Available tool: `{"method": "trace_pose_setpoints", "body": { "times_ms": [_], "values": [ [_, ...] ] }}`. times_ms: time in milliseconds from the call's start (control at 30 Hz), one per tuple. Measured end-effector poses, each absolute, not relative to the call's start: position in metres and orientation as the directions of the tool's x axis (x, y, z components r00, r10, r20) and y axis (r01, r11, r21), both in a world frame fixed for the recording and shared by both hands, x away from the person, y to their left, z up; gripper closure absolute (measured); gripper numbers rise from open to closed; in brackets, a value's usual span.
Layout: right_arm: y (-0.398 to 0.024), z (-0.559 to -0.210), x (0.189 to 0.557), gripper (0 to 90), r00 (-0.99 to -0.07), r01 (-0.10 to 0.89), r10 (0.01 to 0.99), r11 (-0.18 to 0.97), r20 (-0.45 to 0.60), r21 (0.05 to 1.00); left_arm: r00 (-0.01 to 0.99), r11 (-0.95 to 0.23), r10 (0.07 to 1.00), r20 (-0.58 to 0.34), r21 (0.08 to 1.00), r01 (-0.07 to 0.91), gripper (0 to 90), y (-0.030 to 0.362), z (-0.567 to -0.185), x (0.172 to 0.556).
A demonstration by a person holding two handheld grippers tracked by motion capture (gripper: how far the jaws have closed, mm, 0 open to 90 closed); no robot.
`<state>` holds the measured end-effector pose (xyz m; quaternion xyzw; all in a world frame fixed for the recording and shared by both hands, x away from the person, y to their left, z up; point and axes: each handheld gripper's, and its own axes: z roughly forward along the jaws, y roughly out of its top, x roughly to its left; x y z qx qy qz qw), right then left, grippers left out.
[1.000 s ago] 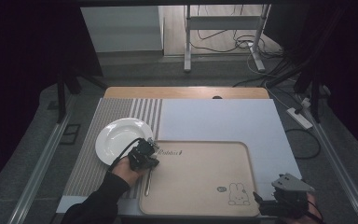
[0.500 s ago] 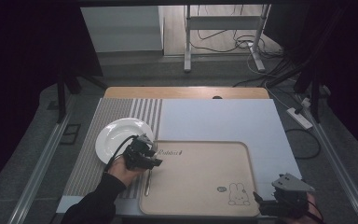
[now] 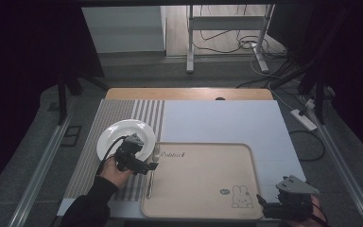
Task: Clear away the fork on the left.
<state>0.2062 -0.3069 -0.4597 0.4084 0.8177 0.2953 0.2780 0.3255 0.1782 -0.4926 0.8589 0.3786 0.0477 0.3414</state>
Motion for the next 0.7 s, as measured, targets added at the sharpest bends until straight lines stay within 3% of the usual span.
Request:
{"method": "trace_pose_setpoints", "body": {
  "times_ms": [700],
  "values": [
    [-0.307, -0.459, 0.207, 0.0, -0.504, 0.507, 0.839, 0.48, -0.205, 0.716, 0.645, -0.357, 0.746, -0.166, 0.719, 0.597, 0.0, 0.23, -0.493, 0.285]
  ]
}}
